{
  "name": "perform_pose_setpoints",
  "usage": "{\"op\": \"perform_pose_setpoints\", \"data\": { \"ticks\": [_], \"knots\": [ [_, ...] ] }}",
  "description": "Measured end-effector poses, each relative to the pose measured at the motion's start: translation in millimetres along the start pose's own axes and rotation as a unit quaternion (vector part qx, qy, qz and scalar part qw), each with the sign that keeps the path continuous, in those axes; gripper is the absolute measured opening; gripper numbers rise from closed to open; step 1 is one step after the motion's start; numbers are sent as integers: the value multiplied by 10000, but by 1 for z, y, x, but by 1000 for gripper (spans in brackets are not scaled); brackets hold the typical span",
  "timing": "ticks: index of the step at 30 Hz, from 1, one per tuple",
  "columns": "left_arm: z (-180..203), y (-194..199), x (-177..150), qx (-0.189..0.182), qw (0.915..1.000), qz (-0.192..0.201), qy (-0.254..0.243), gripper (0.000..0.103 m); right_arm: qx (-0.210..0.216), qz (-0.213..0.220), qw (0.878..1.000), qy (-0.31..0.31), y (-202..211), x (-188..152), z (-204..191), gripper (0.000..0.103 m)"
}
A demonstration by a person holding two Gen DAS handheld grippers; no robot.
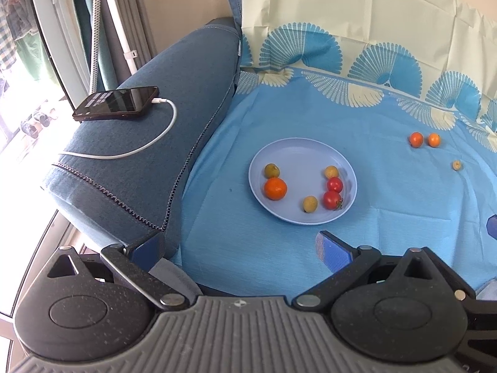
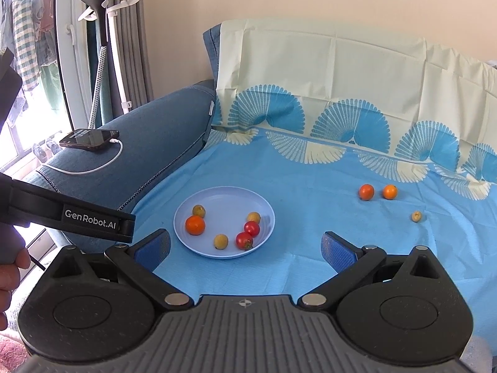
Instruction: Organize fruits
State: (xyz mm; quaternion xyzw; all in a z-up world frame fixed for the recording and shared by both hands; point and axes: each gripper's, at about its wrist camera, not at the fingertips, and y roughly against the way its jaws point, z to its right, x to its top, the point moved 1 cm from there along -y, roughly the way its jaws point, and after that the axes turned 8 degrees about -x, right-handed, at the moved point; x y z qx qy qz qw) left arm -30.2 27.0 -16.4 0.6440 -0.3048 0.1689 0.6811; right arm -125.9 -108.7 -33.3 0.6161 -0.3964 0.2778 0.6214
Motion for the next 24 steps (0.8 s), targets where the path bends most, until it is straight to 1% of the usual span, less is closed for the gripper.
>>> {"op": "perform_pose_setpoints", "data": {
  "ticks": [3,6,10,13,15,19,24],
  "knots": [
    [12,-7,5,-92,9999,-19,-109,103,-118,50,9999,19,-5,0,12,102],
    [33,-17,15,-299,9990,-26,-321,103,-379,108,9992,-20,-13,-1,36,102],
    [77,-37,32,-742,9947,-88,-709,103,-865,80,9957,-314,-30,-4,87,102],
    [116,-58,48,-807,9907,-72,-1092,103,-1203,-1,9913,-538,-46,-7,128,102],
    [142,-75,60,-835,9885,-81,-1261,103,-1420,-39,9877,-648,-59,-8,154,102],
    [185,-110,84,-966,9855,-83,-1391,103,-1621,-137,9831,-835,-89,-12,195,102],
    [230,-173,107,-1022,9823,-154,-1560,103,-1643,-259,9823,-861,-141,-17,227,102]
  ]
}}
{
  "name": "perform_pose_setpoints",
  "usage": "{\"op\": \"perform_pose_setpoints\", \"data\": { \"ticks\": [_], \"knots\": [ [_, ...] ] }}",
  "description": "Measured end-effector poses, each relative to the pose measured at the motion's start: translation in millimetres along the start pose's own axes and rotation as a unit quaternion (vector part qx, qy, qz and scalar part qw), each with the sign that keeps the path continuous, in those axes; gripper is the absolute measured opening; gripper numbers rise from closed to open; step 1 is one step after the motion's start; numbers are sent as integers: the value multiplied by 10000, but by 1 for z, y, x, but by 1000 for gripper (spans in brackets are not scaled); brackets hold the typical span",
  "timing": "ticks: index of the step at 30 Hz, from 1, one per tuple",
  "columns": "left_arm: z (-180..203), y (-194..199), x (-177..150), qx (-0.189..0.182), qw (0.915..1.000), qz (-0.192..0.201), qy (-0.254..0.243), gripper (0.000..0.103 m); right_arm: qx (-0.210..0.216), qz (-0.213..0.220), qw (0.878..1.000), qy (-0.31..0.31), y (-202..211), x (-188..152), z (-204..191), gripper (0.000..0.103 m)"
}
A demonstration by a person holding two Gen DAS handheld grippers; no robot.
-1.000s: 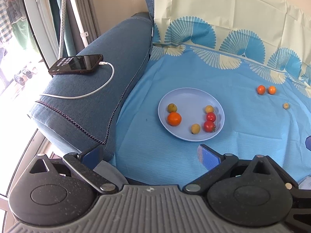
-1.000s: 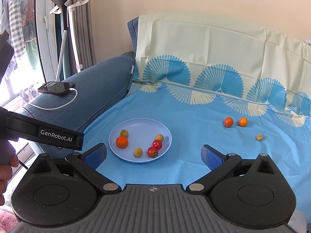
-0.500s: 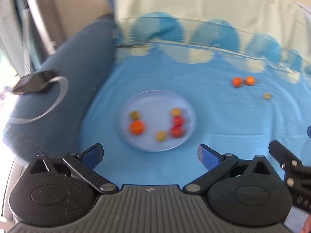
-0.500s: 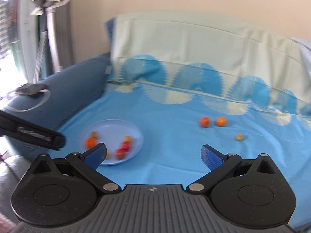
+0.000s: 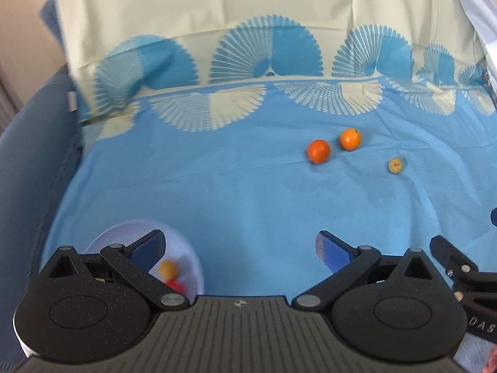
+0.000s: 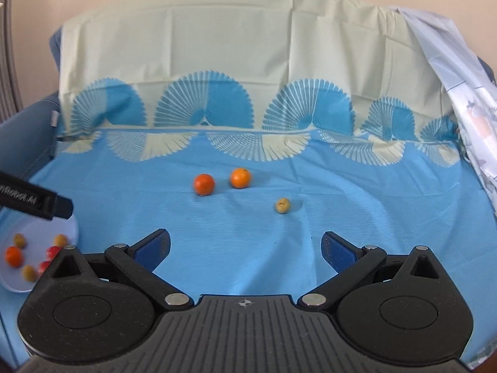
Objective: Organize fruits
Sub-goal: 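Grasp an orange with the left gripper while the right grasps another orange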
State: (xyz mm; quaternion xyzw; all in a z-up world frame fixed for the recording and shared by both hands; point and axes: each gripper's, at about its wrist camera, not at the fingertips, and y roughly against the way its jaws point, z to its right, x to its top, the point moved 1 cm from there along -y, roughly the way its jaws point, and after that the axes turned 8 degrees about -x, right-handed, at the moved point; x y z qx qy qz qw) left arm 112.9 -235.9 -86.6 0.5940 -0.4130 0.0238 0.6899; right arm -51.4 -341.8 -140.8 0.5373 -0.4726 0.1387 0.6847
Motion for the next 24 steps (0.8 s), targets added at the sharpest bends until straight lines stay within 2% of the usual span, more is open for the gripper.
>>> {"op": "perform_pose_setpoints", "data": {
  "ticks": [7,11,13,16,19,22,24],
  "knots": [
    [18,-115,35,-28,9991,-328,-261,103,-63,136,9993,353,-97,23,7,102],
    [28,-171,53,-5,9981,-370,-497,103,-194,-68,9991,370,-159,37,18,102],
    [35,-187,64,-90,9980,-295,-550,103,-204,-182,9991,333,-187,43,24,102],
    [44,-210,78,-222,9971,-224,-699,103,5,-283,9989,380,-219,49,23,102],
    [48,-226,81,-363,9944,-283,-953,103,447,-375,9960,678,-247,56,16,102],
    [31,-231,86,-844,9921,-300,-882,103,890,-633,9916,687,-272,63,21,102],
    [22,-235,87,-964,9912,-313,-846,103,1093,-691,9891,709,-284,67,19,102]
  ]
}}
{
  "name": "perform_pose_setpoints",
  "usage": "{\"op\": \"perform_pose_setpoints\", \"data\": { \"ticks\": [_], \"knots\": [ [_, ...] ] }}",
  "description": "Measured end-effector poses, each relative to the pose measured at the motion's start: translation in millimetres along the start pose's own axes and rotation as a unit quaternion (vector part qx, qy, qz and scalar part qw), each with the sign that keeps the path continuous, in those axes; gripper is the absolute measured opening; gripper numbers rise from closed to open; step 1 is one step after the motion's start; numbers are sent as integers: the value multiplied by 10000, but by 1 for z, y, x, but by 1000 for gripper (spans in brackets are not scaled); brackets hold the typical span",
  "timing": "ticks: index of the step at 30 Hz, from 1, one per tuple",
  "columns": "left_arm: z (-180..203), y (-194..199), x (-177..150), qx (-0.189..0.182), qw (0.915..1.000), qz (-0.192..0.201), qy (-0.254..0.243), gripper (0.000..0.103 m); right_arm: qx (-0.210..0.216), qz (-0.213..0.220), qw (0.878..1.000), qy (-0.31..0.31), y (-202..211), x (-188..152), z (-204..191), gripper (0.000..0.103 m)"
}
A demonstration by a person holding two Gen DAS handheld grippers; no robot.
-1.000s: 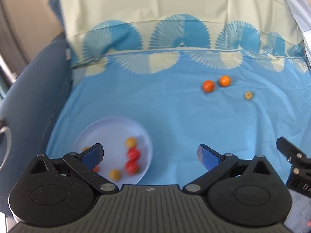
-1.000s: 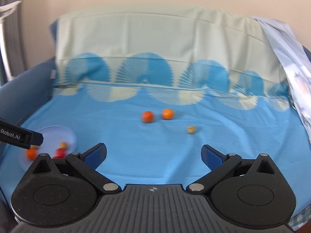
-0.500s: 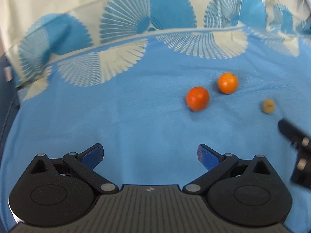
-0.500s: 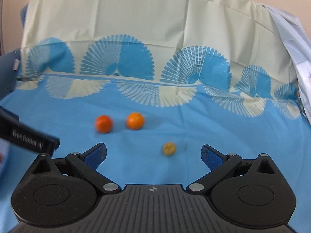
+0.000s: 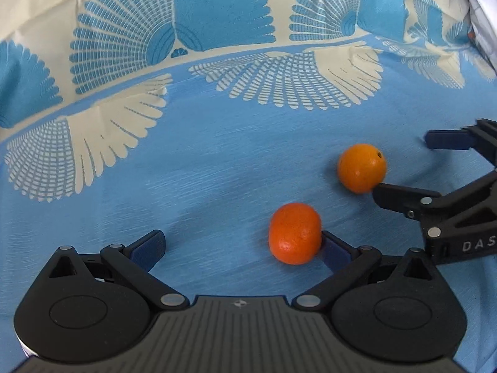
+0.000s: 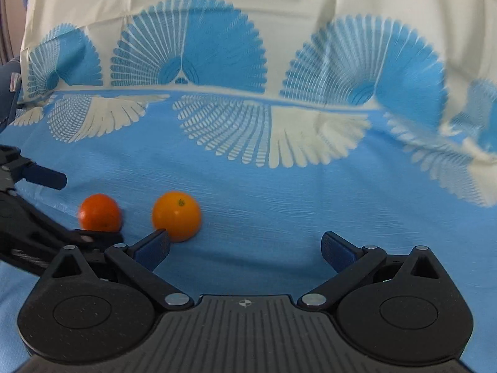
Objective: Organize fruits
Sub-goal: 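Grasp an orange with the left gripper while the right grasps another orange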
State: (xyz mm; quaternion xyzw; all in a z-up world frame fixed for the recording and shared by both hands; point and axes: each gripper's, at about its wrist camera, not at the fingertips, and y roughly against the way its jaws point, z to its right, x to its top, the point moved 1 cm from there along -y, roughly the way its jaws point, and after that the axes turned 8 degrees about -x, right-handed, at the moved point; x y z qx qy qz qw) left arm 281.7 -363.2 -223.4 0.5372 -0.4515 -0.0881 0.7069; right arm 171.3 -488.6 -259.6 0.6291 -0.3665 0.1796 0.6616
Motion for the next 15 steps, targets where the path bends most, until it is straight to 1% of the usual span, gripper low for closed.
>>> {"op": "perform_pose_setpoints", "data": {
  "ticks": [4,7,8,10,11,12,15],
  "knots": [
    [-6,2,1,-12,9992,125,-370,103,300,166,9990,277,-7,4,-10,102],
    [-5,3,2,-109,9972,215,-713,103,359,211,9975,574,-12,5,-15,102],
    [-2,4,2,-99,9956,229,-900,103,268,210,9955,879,-14,5,-18,102],
    [6,6,3,-97,9912,271,-1295,103,267,515,9875,1464,-12,2,-24,102],
    [10,6,3,-112,9888,290,-1457,103,264,570,9842,1654,-11,3,-26,102],
    [13,6,3,-112,9876,308,-1532,103,254,568,9831,1723,-10,5,-28,102],
    [17,3,3,-148,9871,304,-1565,103,257,523,9845,1653,-12,9,-33,102]
  ]
}}
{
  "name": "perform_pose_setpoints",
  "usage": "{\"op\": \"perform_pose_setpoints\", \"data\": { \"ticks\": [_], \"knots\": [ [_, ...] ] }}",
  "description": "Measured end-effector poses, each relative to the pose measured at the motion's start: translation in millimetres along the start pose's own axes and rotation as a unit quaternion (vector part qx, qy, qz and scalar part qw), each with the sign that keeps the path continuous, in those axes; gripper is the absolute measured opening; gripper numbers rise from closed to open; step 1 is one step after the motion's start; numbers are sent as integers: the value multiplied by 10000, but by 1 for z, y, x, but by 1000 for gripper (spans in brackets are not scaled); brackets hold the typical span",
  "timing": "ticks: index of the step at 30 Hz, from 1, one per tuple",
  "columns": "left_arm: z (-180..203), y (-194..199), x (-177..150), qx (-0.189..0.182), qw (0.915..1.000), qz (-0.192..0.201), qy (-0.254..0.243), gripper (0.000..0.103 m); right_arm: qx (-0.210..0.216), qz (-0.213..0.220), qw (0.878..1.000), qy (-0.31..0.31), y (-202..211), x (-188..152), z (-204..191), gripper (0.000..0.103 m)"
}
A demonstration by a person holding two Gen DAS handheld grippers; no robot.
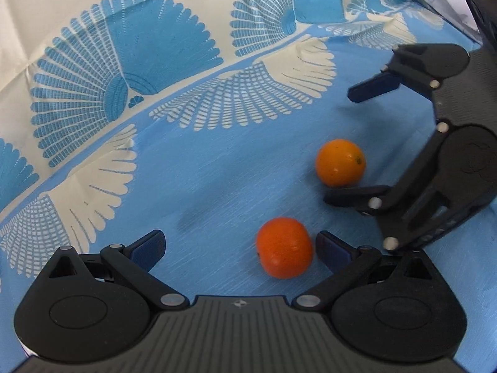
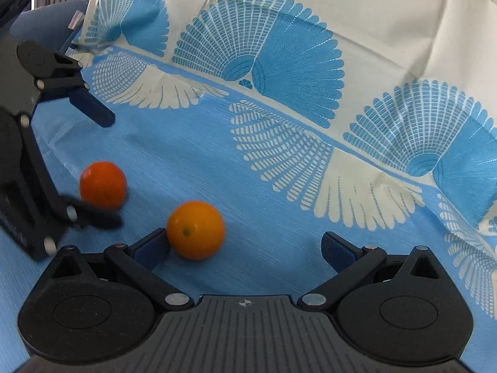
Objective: Organize fruits
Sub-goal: 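Grasp an orange with the left gripper while the right grasps another orange, then carry both oranges over the plate and open both grippers to release them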
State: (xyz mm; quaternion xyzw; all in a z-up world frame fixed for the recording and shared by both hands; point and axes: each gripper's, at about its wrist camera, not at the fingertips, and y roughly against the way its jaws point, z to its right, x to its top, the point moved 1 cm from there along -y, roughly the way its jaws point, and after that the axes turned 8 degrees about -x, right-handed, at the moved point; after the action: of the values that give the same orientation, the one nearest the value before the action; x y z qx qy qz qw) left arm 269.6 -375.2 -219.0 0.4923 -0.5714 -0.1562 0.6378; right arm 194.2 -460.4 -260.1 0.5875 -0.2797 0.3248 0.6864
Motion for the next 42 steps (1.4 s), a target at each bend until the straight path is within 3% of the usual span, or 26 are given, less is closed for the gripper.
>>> {"op": "perform_pose_setpoints", "data": {
  "ticks": [5,6,7,8,9,10,11,18,24,29,36,42],
  "knots": [
    [-8,0,-4,-159,9993,6,334,102,68,15,9993,-380,-7,-1,5,102],
    [-10,1,-5,-290,9987,33,421,95,77,31,9990,-444,-7,-3,5,102],
    [-11,3,-5,-524,9972,54,539,78,94,49,9988,-478,-7,-4,5,100],
    [-11,7,-3,-689,9955,88,651,71,205,85,9985,-495,-5,-5,5,89],
    [-8,10,-1,-733,9952,134,637,45,362,165,9978,-523,-2,-6,4,78],
    [-3,11,1,-806,9950,124,584,36,442,246,9975,-502,2,-5,0,49],
    [0,11,2,-792,9952,110,573,36,386,261,9980,-422,4,-5,-6,39],
    [3,15,1,-663,9931,167,956,35,139,213,9977,-625,5,-6,-12,39],
    [-5,54,2,-348,9866,537,1499,36,-307,234,9942,-1001,30,-2,-8,39],
    [-10,89,-8,115,9783,554,1994,36,-540,160,9881,-1428,59,1,-9,39],
    [-15,190,-52,431,9598,609,2707,36,-487,600,9816,-1744,143,23,-36,39],
    [-8,280,-125,649,9485,377,3077,36,3,512,9890,-1385,214,25,-117,39]
  ]
}}
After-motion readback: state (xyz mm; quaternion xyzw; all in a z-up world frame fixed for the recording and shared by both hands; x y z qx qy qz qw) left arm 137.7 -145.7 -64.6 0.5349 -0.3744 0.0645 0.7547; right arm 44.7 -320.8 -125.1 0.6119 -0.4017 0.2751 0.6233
